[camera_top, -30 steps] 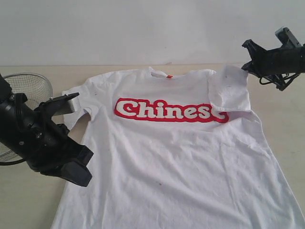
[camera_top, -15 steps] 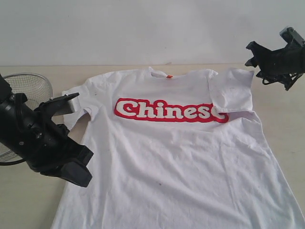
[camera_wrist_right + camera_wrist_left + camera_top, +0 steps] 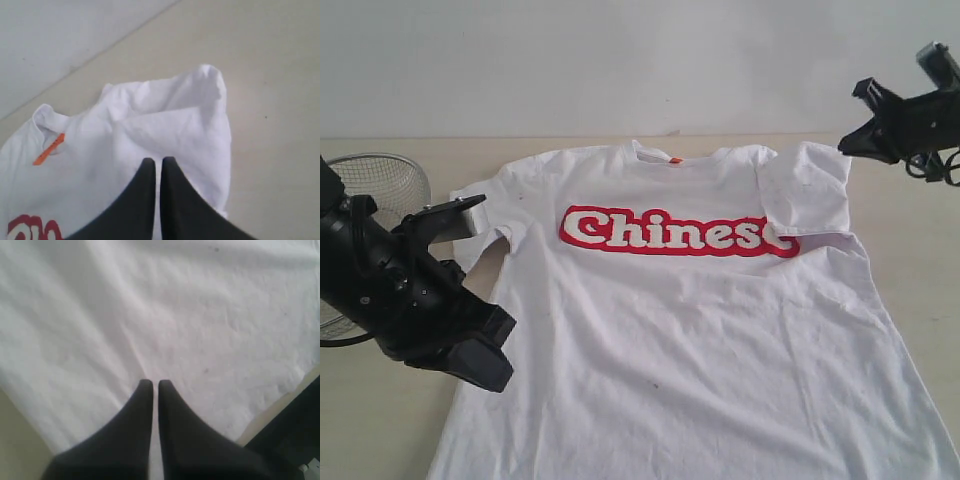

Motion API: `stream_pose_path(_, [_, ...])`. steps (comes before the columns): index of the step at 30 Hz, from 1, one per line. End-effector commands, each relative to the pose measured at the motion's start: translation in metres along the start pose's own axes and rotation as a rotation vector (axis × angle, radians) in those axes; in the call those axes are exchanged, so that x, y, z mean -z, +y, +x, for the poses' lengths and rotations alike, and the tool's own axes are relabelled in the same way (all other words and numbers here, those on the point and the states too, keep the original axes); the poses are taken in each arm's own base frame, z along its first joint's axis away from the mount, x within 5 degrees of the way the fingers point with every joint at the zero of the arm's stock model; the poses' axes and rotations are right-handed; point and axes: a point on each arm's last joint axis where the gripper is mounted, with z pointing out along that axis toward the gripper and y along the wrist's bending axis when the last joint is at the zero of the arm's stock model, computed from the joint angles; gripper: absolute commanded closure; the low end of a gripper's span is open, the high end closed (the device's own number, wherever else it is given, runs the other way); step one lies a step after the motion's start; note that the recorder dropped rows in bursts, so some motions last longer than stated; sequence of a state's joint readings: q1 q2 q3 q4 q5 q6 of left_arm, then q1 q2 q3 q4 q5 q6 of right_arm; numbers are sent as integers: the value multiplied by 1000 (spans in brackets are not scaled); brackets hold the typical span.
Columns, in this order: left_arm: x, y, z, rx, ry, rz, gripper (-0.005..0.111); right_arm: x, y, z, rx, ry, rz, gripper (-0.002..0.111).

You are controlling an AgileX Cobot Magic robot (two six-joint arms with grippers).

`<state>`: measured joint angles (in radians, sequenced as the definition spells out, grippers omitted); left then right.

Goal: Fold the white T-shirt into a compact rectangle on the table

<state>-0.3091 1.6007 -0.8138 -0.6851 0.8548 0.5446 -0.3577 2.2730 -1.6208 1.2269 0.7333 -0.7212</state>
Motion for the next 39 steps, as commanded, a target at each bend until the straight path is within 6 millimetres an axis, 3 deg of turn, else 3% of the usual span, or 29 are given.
stream_pose_path(1, [0,-2,-1,-10,4,11,102,-18,-13,12,-29,43,13,108])
stream_pose_path(11, [0,-3,0,-10,8,13,102,-33,-36,16,-42,-8,122,108])
stream_pose_path(20, [0,-3,0,-10,8,13,102,-33,-42,14,-21,-32,168,108])
stream_pose_path(24, [0,-3,0,-10,16,18,102,-23,-34,8,-36,-47,150,108])
stream_pose_path(30, [0,-4,1,-10,27,25,102,8,-14,-11,-9,-94,105,108])
stream_pose_path(34, [0,-3,1,-10,21,21,102,2,-1,5,27,65,-10,108])
stream_pose_path(39, [0,-3,1,-10,19,20,102,-8,4,28,45,191,-22,108])
